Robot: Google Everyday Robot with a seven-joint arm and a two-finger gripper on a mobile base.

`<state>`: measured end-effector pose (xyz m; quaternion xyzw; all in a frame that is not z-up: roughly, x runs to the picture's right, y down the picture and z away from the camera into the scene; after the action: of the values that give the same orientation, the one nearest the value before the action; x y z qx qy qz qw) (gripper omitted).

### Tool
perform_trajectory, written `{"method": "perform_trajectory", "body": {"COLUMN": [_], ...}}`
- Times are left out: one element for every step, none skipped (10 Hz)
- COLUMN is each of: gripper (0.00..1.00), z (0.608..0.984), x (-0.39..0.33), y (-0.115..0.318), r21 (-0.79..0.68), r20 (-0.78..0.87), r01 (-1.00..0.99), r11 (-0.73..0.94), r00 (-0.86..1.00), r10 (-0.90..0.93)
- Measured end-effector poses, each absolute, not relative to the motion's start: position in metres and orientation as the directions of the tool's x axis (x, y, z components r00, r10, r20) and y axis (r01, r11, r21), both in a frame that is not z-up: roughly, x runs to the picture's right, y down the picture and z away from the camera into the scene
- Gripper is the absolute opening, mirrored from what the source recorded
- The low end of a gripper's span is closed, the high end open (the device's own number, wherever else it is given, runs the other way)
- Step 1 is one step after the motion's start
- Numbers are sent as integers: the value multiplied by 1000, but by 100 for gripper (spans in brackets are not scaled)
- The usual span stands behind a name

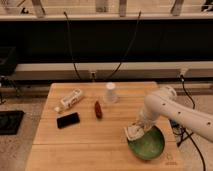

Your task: Place the white sponge in the ceramic bowl

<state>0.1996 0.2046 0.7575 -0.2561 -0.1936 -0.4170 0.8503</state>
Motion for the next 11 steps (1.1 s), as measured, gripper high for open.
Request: {"method": "perform_trajectory", "body": {"gripper": [1,3,13,23,31,42,54,63,71,79,80], "z": [758,757,757,757,756,756,755,755,755,755,754], "x": [198,197,197,196,196,197,198,197,196,196,196], "y": [205,205,205,204,203,203,204,203,203,203,203], "r21": [-273,-273,-278,-277,-277,-280,-282,-283,-283,-285,-286], "r20": [545,546,544,544,544,543,543,543,544,543,543], "r01": [810,809,804,804,802,800,797,797,795,793,792], "r11": [520,521,525,527,528,531,534,534,536,538,540], "r00": [575,576,583,583,585,588,591,592,593,597,598], "r10": [-610,-608,-604,-603,-602,-599,-597,-595,-594,-591,-589]}}
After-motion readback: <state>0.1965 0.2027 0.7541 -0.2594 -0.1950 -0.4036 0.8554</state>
